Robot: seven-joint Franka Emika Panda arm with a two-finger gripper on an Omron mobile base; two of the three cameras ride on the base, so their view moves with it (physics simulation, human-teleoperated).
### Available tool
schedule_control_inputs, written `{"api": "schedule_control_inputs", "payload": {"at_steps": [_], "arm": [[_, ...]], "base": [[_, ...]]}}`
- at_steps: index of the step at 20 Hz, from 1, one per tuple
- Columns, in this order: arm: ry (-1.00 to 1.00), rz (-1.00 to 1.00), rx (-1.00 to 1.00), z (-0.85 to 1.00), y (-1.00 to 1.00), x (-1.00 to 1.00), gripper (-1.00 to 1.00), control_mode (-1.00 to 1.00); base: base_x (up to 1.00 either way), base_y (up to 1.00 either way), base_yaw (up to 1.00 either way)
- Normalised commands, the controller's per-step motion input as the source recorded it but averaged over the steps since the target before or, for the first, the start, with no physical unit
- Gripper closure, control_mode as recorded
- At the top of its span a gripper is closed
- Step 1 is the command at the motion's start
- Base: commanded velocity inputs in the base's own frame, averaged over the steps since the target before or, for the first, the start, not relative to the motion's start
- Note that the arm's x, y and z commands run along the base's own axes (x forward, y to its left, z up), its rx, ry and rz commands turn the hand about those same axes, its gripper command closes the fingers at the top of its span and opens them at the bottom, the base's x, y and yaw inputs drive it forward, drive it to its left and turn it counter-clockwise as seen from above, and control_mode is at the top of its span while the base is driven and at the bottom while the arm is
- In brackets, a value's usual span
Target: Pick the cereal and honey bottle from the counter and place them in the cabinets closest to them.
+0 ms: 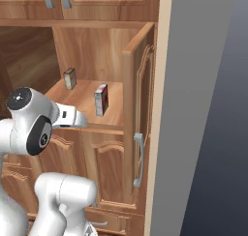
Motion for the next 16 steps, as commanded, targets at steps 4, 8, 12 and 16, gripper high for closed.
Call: {"api": "schedule_control_inputs", "payload": {"at_steps": [4,8,12,16], "arm": [[-0.10,0.00,0.00,0.00,0.00,-1.00,-1.00,-1.00],[-0.05,0.00,0.00,0.03,0.00,-0.91,-1.00,-1.00],[-0.04,0.00,0.00,0.02,0.00,-0.82,-1.00,-1.00],[-0.04,0.00,0.00,0.00,0.00,-0.67,-1.00,-1.00]], "base": [[0.00,0.00,0.00],[0.00,0.00,0.00],[0.00,0.00,0.00],[0.00,0.00,0.00]]}}
